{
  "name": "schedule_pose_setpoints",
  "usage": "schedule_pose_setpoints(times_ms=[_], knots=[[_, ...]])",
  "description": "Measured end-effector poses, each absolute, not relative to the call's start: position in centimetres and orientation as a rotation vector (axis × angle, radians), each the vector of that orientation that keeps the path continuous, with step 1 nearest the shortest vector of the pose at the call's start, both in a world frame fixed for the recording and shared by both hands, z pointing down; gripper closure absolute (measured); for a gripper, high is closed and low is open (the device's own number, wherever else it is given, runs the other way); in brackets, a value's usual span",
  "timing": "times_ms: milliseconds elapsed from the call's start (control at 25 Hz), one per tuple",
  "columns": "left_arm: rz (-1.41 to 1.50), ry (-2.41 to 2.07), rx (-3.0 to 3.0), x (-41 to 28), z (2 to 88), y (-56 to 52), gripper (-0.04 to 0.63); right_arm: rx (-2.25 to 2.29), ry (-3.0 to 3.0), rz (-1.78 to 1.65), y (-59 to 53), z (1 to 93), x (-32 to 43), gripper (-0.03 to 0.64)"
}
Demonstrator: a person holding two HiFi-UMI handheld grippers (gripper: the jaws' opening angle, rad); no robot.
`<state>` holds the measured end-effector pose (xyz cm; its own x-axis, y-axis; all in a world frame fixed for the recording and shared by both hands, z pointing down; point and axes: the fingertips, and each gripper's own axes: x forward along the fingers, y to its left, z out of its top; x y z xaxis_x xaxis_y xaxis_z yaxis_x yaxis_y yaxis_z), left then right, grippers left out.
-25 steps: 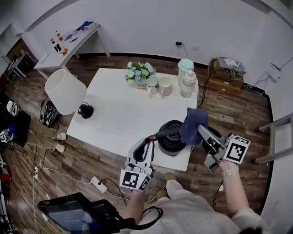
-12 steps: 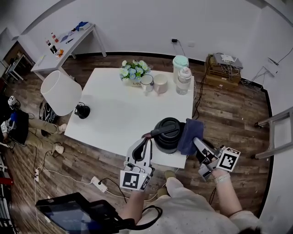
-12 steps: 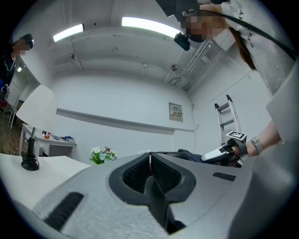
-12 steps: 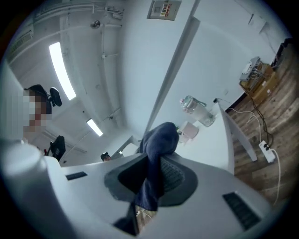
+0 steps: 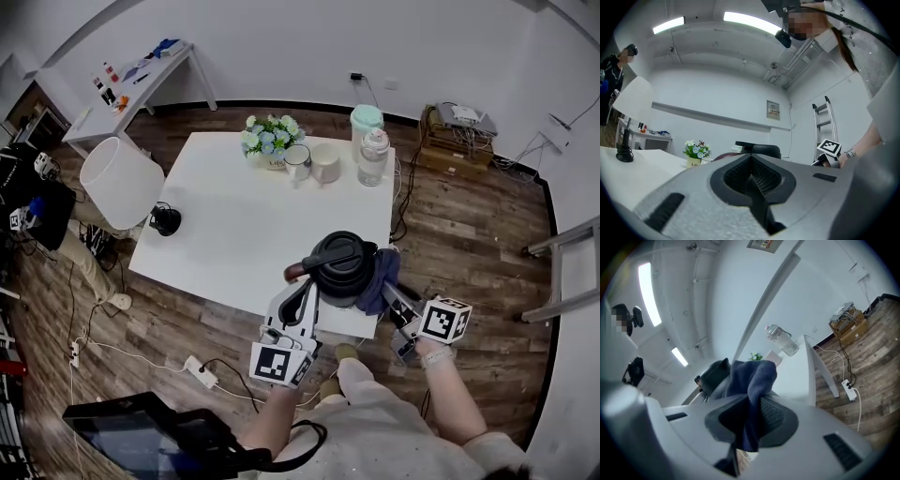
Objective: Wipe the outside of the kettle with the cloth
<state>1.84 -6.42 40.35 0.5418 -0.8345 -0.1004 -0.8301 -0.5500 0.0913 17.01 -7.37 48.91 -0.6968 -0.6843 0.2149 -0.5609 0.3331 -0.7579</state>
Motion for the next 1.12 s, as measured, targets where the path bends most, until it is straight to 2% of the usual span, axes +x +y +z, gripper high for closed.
schedule_pose_setpoints(times_ms=[400, 680, 800, 920, 1000, 1120], knots=[[-0.147, -1.464, 2.731, 1.9, 40.6, -5.8, 0.588, -1.375, 2.509, -1.381, -6.2, 54.3, 17.9, 0.566], [-0.151, -1.479, 2.708, 1.3, 41.1, -5.5, 0.588, -1.438, 2.414, -1.156, -6.2, 48.4, 21.0, 0.566], [-0.182, -1.488, 2.713, 1.1, 40.3, -5.4, 0.588, -1.391, 2.51, -0.816, -5.7, 41.3, 20.9, 0.566], [-0.21, -1.501, 2.715, 0.6, 39.6, -5.2, 0.588, -1.418, 2.793, -0.119, -3.7, 35.5, 17.7, 0.566], [-0.223, -1.51, 2.704, 0.1, 39.6, -5.1, 0.588, -1.423, 2.985, 0.296, -2.6, 35.6, 14.4, 0.566], [-0.232, -1.503, 2.695, 0.1, 39.9, -4.9, 0.588, -1.476, 3.207, 0.515, -2.0, 39.7, 11.6, 0.566]])
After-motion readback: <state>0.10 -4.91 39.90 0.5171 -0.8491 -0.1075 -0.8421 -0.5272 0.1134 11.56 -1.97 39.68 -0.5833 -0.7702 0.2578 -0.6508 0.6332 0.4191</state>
